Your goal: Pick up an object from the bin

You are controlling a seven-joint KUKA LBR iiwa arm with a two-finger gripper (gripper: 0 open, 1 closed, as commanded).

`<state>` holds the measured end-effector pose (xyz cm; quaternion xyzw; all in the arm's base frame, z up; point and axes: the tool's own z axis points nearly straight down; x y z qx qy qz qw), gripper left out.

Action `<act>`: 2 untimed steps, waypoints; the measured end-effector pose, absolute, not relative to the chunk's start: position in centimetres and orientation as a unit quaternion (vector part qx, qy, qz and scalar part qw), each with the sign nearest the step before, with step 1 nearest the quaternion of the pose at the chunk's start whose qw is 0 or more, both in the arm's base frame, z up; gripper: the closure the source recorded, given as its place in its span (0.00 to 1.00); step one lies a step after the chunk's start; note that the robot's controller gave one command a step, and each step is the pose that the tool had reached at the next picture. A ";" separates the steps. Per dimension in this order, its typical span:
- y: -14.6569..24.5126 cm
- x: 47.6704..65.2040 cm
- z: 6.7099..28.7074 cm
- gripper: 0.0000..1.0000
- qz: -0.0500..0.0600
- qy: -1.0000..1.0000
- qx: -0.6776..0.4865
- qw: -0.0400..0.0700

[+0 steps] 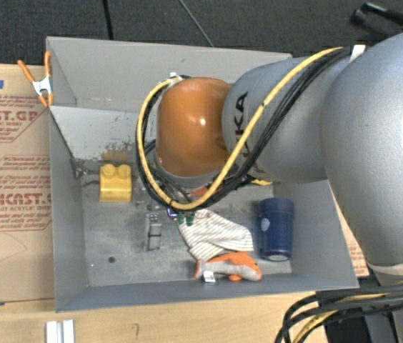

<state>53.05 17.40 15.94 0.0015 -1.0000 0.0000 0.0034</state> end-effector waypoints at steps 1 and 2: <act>17.3 53.2 16.4 0.00 -0.001 -1.000 0.001 0.000; 13.8 56.3 13.5 0.00 -0.001 -1.000 0.021 -0.003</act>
Offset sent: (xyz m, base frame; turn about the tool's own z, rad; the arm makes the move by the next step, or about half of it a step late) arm 0.0446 -0.0560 -0.0403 -0.0485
